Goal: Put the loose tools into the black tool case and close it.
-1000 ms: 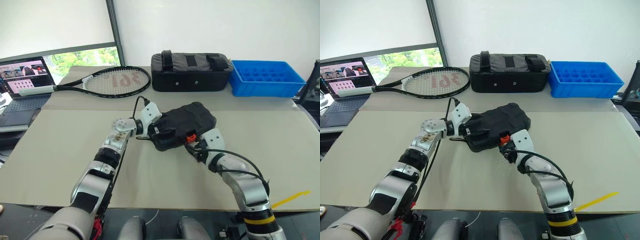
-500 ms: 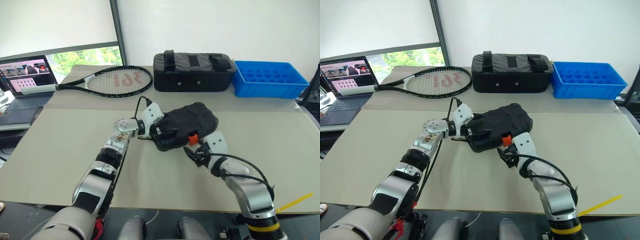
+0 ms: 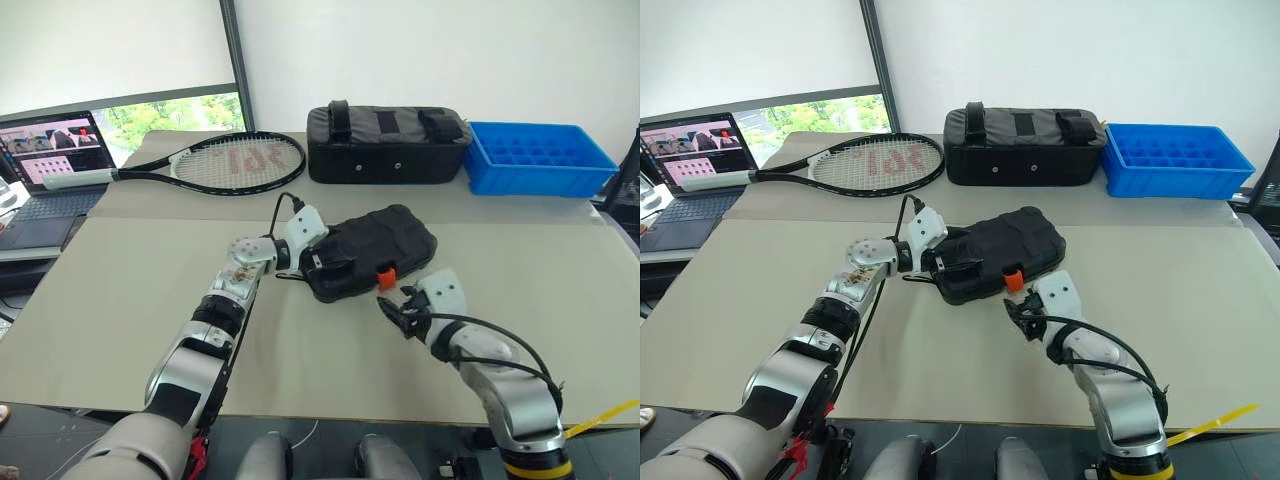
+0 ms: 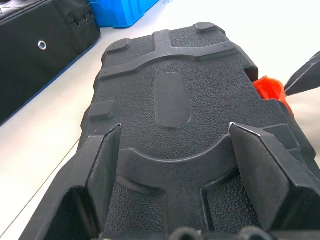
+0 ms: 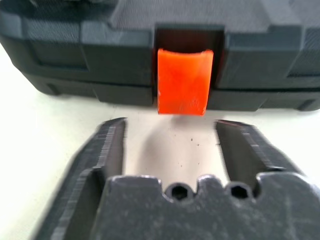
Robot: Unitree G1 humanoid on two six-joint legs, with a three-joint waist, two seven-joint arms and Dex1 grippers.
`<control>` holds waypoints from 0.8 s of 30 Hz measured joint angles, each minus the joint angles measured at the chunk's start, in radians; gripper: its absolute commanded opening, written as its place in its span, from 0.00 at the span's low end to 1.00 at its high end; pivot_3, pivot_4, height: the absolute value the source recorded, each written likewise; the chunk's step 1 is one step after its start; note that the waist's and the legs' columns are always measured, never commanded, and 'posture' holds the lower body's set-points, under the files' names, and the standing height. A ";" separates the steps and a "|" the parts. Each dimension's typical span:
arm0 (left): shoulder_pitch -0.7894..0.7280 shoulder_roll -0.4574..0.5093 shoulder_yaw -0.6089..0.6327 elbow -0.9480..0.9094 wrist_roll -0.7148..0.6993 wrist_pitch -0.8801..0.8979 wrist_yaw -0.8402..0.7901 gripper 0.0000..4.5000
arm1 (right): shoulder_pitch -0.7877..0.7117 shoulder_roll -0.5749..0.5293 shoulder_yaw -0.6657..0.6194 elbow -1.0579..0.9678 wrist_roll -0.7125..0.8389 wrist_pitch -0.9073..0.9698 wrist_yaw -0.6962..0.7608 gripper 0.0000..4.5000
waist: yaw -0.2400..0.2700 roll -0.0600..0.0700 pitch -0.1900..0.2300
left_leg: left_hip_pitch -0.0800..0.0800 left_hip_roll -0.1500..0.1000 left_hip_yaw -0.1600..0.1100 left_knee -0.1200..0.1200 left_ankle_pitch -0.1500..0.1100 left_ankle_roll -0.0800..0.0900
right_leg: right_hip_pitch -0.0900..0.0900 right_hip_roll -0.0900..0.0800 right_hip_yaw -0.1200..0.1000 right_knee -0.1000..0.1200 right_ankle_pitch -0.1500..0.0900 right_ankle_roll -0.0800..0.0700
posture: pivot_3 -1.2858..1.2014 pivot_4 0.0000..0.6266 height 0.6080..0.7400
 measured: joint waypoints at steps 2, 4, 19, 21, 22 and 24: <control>0.000 -0.001 0.000 0.001 0.000 0.000 0.000 0.81 | -0.004 0.000 -0.001 -0.004 0.002 0.004 -0.002 0.22 | 0.000 0.000 0.000 | 0.000 0.000 0.000 0.000 0.000 0.000 | 0.000 0.000 0.000 0.000 0.000 0.000 | 0.52 0.24 0.75; 0.000 -0.002 0.000 0.001 0.000 0.000 0.000 0.81 | -0.008 0.000 -0.001 -0.004 0.003 0.006 -0.006 0.07 | 0.000 0.000 0.000 | 0.000 0.000 0.000 0.000 0.000 0.000 | 0.000 0.000 0.000 0.000 0.000 0.000 | 0.52 0.24 0.75; -0.003 -0.006 0.000 0.004 0.001 -0.001 -0.001 0.81 | -0.044 0.004 0.013 0.022 0.002 0.006 -0.021 0.01 | 0.001 -0.001 0.000 | 0.000 0.000 0.000 0.000 0.000 0.000 | 0.000 0.000 0.000 0.000 0.000 0.000 | 0.52 0.24 0.75; -0.003 -0.007 0.000 0.004 0.001 -0.001 -0.001 0.81 | -0.052 0.005 0.020 0.037 0.002 0.004 -0.022 0.01 | 0.000 -0.001 0.000 | 0.000 0.000 0.000 0.000 0.000 0.000 | 0.000 0.000 0.000 0.000 0.000 0.000 | 0.52 0.24 0.75; -0.003 -0.007 0.000 0.004 0.001 -0.001 -0.001 0.81 | -0.055 0.006 0.022 0.044 0.002 0.003 -0.022 0.01 | 0.000 -0.001 0.001 | 0.000 0.000 0.000 0.000 0.000 0.000 | 0.000 0.000 0.000 0.000 0.000 0.000 | 0.52 0.24 0.75; -0.003 -0.007 0.000 0.004 0.001 -0.001 0.000 0.81 | -0.061 0.006 0.025 0.060 0.001 0.000 -0.022 0.01 | 0.000 -0.001 0.000 | 0.000 0.000 0.000 0.000 0.000 0.000 | 0.000 0.000 0.000 0.000 0.000 0.000 | 0.52 0.24 0.75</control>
